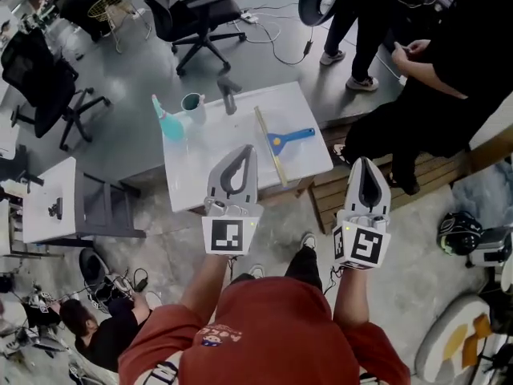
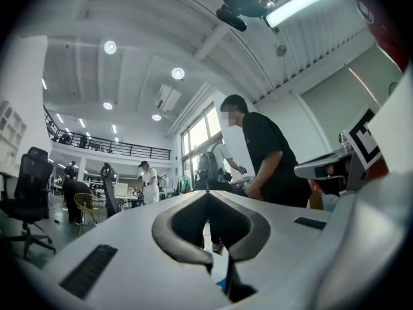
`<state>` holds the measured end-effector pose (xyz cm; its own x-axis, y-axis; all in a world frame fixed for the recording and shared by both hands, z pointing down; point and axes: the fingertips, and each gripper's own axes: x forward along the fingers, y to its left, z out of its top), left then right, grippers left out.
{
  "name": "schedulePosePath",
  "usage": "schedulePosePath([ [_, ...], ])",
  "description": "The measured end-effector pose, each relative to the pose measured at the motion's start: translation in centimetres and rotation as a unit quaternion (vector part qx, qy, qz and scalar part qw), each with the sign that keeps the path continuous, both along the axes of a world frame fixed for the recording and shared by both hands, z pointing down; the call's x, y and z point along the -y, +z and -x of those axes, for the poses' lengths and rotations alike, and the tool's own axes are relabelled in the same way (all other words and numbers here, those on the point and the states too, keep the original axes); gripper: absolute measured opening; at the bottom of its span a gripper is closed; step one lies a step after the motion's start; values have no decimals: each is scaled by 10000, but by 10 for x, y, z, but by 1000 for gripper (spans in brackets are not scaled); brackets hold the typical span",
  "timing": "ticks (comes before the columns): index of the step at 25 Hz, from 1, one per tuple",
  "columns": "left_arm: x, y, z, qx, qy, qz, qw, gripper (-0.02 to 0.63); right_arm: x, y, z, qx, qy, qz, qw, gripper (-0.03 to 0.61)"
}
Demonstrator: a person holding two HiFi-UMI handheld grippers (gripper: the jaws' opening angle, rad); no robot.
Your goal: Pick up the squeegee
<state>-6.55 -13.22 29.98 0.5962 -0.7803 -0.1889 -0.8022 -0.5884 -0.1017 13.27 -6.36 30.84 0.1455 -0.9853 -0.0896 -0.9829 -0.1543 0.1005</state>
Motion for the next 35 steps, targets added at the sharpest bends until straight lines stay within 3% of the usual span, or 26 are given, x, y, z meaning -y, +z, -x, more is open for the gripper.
schedulePosePath([
  [10,29,-10,-127,86,-342,76,9993,17,52,-4,-125,278,-491,-65,9984,8],
  [17,49,-11,-168,172,-856,87,9961,17,88,6,-184,480,-936,-45,9944,8],
  [24,62,8,-172,313,-1314,261,9905,17,125,28,-186,673,-1550,154,9855,8],
  [35,91,43,-134,345,-1822,492,9814,17,174,73,-131,520,-2253,703,9704,8],
])
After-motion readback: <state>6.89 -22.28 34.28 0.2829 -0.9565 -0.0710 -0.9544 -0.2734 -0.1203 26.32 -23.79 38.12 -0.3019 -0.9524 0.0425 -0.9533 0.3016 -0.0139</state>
